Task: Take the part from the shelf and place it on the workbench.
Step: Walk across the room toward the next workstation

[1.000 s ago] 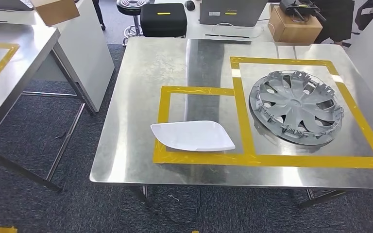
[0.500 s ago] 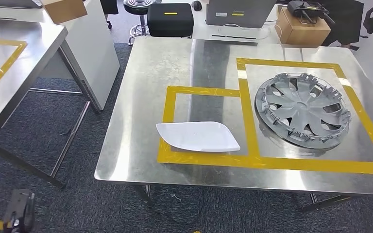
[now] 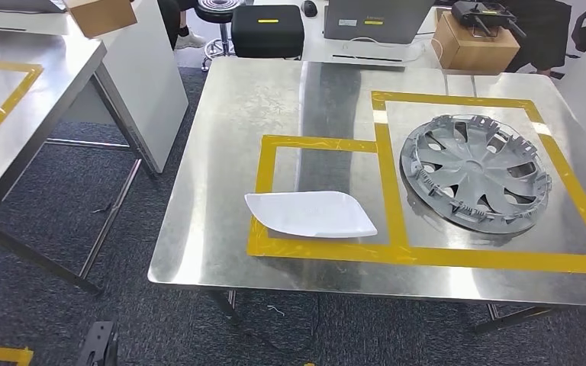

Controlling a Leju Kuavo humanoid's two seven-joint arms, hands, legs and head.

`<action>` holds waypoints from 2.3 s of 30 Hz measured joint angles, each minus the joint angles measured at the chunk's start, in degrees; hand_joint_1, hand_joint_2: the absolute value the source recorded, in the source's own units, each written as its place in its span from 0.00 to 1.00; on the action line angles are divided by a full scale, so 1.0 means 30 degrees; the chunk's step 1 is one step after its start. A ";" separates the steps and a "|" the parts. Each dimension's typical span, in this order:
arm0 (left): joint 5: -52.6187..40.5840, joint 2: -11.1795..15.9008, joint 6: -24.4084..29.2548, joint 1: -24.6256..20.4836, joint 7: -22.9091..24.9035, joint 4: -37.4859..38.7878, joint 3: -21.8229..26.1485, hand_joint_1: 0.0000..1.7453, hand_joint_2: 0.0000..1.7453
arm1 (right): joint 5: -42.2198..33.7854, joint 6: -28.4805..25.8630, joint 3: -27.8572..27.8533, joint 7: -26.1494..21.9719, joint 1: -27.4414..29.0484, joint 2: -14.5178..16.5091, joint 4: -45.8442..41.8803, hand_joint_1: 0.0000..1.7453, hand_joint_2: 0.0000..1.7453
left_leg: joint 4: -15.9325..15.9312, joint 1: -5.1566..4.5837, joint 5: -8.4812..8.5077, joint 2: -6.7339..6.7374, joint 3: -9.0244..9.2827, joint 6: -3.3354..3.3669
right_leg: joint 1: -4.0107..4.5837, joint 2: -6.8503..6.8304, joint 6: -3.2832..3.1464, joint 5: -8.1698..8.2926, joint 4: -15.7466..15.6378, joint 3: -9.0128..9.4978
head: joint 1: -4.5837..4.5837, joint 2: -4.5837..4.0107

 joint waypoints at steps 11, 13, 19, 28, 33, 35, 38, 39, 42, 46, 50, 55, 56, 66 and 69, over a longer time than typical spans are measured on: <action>0.0311 -0.1956 -0.0887 -0.0618 0.0785 0.2462 -0.1169 0.00 0.00 | 0.0002 0.0149 0.0046 0.0728 0.0010 -0.0248 0.0002 0.00 0.25 | 0.0002 -0.0002 0.0003 -0.0042 0.0001 0.0003 | -0.0001 0.0000 0.0003 0.0002 0.0001 0.0005 | 0.0000 0.0000; 0.0373 -0.2116 -0.1007 -0.0699 0.0482 0.2724 -0.1406 0.00 0.00 | 0.0005 0.0191 0.0153 0.0637 0.0022 -0.0228 0.0011 0.00 0.00 | 0.0002 -0.0002 0.0003 -0.0049 0.0001 0.0003 | 0.0000 -0.0001 0.0004 0.0001 0.0001 0.0004 | 0.0002 0.0000; 0.1279 -0.2437 -0.1324 -0.0883 0.0664 0.3352 -0.1901 0.00 0.00 | -0.0022 0.0727 0.0885 0.1327 0.0060 -0.0157 0.0020 0.00 0.00 | 0.0002 0.0005 0.0003 -0.0046 0.0000 0.0003 | 0.0005 -0.0002 0.0005 0.0001 0.0003 0.0004 | -0.0002 0.0000; 0.1275 -0.2719 -0.1262 -0.0950 0.0807 0.3812 -0.2712 0.00 0.00 | -0.0634 0.0122 0.1171 -0.0157 0.0063 -0.0004 0.0022 0.00 0.00 | 0.0002 0.0006 0.0006 -0.0041 0.0005 0.0006 | 0.0005 -0.0002 0.0005 0.0001 0.0007 0.0005 | 0.0000 0.0000; 0.0909 -0.3092 -0.1376 -0.0965 0.1003 0.3961 -0.3429 0.00 0.00 | -0.0616 -0.0056 0.1173 -0.0459 0.0057 0.0040 0.0022 0.00 0.00 | 0.0002 0.0004 0.0006 -0.0038 0.0005 0.0006 | 0.0004 -0.0001 0.0005 0.0001 0.0008 0.0006 | 0.0004 0.0000; 0.0783 -0.3211 -0.1407 -0.0968 0.1067 0.4007 -0.3701 0.00 0.00 | -0.0590 -0.0051 0.1173 -0.0290 0.0057 0.0047 0.0022 0.00 0.00 | 0.0002 0.0003 0.0006 -0.0039 0.0004 0.0007 | 0.0004 -0.0001 0.0005 0.0001 0.0007 0.0005 | 0.0005 0.0000; 0.0708 -0.3336 -0.1413 -0.0973 0.1076 0.4048 -0.4054 0.00 0.00 | -0.0568 -0.0044 0.1173 -0.0137 0.0057 0.0051 0.0022 0.00 0.00 | 0.0002 0.0003 0.0006 -0.0040 0.0003 0.0007 | 0.0004 -0.0002 0.0005 0.0001 0.0006 0.0004 | 0.0005 0.0000; 0.0705 -0.3366 -0.1413 -0.0976 0.1078 0.4063 -0.4153 0.00 0.00 | -0.0568 -0.0044 0.1173 -0.0115 0.0056 0.0051 0.0022 0.00 0.00 | 0.0002 0.0003 0.0006 -0.0039 0.0002 0.0007 | 0.0004 -0.0002 0.0005 0.0001 0.0006 0.0003 | 0.0004 0.0000; 0.0679 -0.3427 -0.1420 -0.0991 0.1067 0.4121 -0.4422 0.00 0.00 | -0.0566 -0.0044 0.1173 -0.0006 0.0056 0.0051 0.0020 0.00 0.00 | 0.0002 0.0003 0.0006 -0.0039 0.0004 0.0007 | 0.0005 -0.0002 0.0005 0.0001 0.0006 0.0003 | 0.0004 0.0000; 0.0628 -0.3482 -0.1431 -0.1014 0.0952 0.4181 -0.4781 0.00 0.00 | -0.0465 -0.0044 0.1173 0.0172 0.0053 0.0055 0.0018 0.00 0.00 | 0.0055 -0.0043 0.0023 -0.0048 0.0002 0.0097 | -0.0040 -0.0001 0.0173 0.0100 -0.0099 0.0014 | -0.0002 0.0000; 0.0634 -0.3542 -0.1422 -0.1084 0.0936 0.4216 -0.5129 0.00 0.00 | -0.0381 -0.0089 0.1168 0.0033 0.0028 0.0000 0.0004 0.00 0.00 | -0.0473 0.0151 0.0454 0.0036 0.0167 0.0482 | -0.0019 -0.0054 0.0510 -0.0623 0.0895 -0.0488 | -0.0016 0.0000; 0.0707 -0.3566 -0.1420 -0.1104 0.1008 0.4354 -0.5570 0.00 0.00 | -0.0286 -0.0204 0.1155 -0.0251 0.0085 -0.0044 0.0002 0.00 0.00 | -0.0477 0.0183 0.0504 0.0065 0.0208 0.0471 | -0.0130 -0.0111 0.0611 -0.1797 0.5007 -0.2438 | 0.0049 0.0000; 0.0738 -0.3579 -0.1413 -0.1108 0.1016 0.4373 -0.5632 0.00 0.00 | -0.0259 -0.0248 0.1149 -0.0302 0.0076 -0.0060 0.0002 0.00 0.00 | -0.0451 0.0195 0.0465 0.0035 0.0247 0.0412 | -0.0164 -0.0119 0.0593 -0.1084 0.4179 -0.2116 | 0.0049 0.0000; 0.1095 -0.3608 -0.1209 -0.1255 0.1094 0.4484 -0.6087 0.00 0.00 | -0.0142 -0.0311 0.1144 -0.0286 -0.0008 -0.0093 0.0016 0.00 0.00 | 0.2027 0.0222 -0.1425 0.0061 -0.1020 -0.0596 | -0.0162 -0.0200 -0.0365 0.0651 0.0287 -0.1030 | -0.0170 0.0000; 0.1155 -0.3612 -0.1209 -0.1260 0.1138 0.4491 -0.6173 0.00 0.00 | -0.0064 -0.0328 0.1144 -0.0286 -0.0018 -0.0111 0.0015 0.00 0.00 | 0.5227 0.0303 -0.2959 0.0078 -0.2330 -0.0740 | -0.0086 -0.0245 -0.0468 0.0932 0.0322 -0.1449 | -0.0297 0.0000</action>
